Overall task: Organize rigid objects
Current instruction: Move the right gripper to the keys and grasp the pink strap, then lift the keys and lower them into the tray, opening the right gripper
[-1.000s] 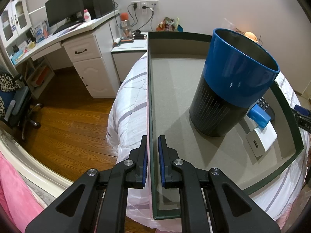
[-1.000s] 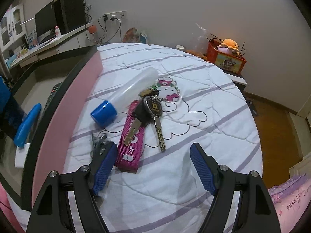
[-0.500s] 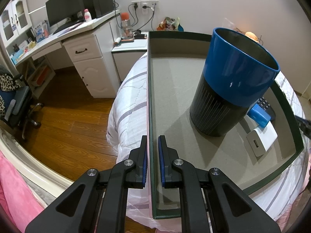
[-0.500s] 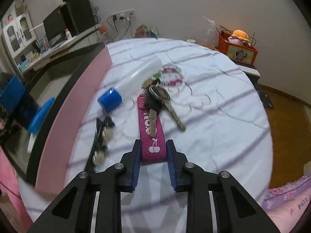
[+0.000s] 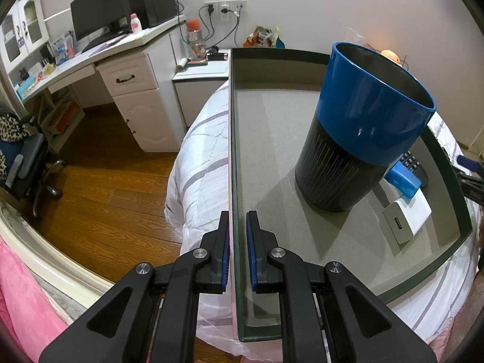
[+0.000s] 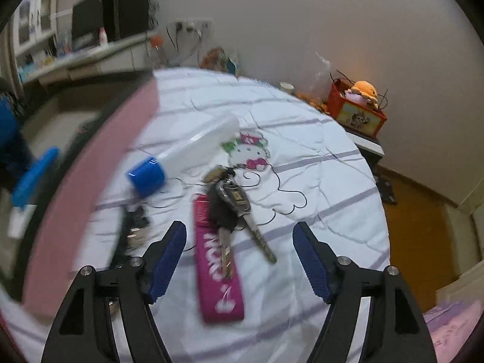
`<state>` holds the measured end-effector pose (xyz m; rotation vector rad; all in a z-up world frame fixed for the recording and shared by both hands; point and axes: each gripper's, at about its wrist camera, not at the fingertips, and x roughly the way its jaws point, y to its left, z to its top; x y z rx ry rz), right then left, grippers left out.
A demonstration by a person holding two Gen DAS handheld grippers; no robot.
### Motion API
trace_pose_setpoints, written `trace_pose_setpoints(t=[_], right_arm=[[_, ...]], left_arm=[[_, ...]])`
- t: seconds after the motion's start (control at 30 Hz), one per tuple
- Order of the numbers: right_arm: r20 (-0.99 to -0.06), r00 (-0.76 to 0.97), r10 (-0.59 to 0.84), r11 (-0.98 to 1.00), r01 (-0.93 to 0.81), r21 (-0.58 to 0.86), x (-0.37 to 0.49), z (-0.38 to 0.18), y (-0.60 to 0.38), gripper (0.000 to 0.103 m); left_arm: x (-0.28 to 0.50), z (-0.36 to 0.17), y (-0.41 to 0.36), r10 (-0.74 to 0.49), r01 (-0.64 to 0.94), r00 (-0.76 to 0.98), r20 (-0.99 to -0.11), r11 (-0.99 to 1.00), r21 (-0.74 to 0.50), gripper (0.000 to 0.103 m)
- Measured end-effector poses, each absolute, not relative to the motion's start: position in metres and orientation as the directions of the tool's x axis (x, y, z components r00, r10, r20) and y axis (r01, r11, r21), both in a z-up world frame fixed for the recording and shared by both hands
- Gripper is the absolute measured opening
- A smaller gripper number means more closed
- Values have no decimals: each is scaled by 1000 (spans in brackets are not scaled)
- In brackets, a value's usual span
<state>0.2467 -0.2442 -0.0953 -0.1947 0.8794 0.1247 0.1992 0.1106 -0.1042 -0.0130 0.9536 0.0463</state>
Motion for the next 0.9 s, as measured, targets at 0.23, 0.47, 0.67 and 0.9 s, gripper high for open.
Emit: trace_pose_setpoints(t=[0.23, 0.47, 0.67, 0.9], right_arm=[[-786, 608, 113, 973, -227, -35, 262, -104, -249, 72], [-748, 624, 226, 973, -186, 139, 253, -95, -270, 26], [-741, 617, 264, 964, -184, 191, 245, -91, -270, 23], [-780, 596, 188, 979, -178, 100, 261, -98, -265, 23]], left_arm=[[202, -107, 110, 39, -49, 574, -818, 999, 13, 8], [203, -107, 110, 39, -51, 573, -819, 999, 12, 8], [203, -106, 109, 41, -51, 573, -819, 999, 14, 8], [204, -107, 108, 39, -51, 573, -819, 999, 12, 8]])
